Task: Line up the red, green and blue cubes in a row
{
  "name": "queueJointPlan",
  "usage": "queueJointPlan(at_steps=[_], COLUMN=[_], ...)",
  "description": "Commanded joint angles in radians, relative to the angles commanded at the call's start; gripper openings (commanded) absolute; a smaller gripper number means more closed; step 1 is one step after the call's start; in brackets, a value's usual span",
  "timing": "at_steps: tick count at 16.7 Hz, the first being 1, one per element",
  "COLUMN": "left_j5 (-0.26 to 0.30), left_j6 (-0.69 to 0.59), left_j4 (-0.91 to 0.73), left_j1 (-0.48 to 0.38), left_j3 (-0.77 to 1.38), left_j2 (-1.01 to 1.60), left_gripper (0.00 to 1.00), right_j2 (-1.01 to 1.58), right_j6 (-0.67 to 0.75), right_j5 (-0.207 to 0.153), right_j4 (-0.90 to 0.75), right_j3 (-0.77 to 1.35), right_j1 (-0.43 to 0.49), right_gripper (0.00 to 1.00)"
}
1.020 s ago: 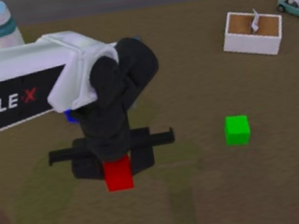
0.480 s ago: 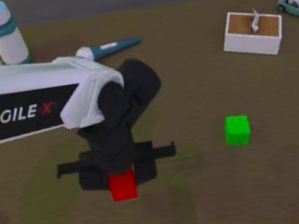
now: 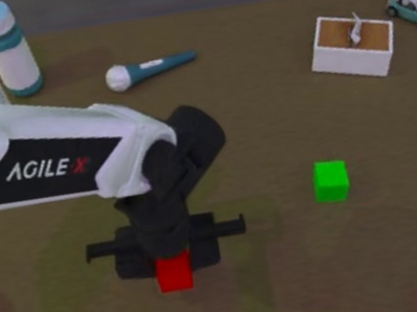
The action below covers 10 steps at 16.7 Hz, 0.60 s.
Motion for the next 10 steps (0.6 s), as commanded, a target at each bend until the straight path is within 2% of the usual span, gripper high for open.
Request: queueJointPlan(at_steps=[10], left_j5=[0.000], left_j6=[0.000], left_j4=[0.000], left_j1=[0.000], left_j3=[0.000], left_j2=[0.000], left_gripper=[0.75], right_j2=[0.000], right_j6=[0.000], right_j5=[0.000], right_j4=[0.000], right_j3=[0.000], right_j1=[0.000], right_gripper=[1.00])
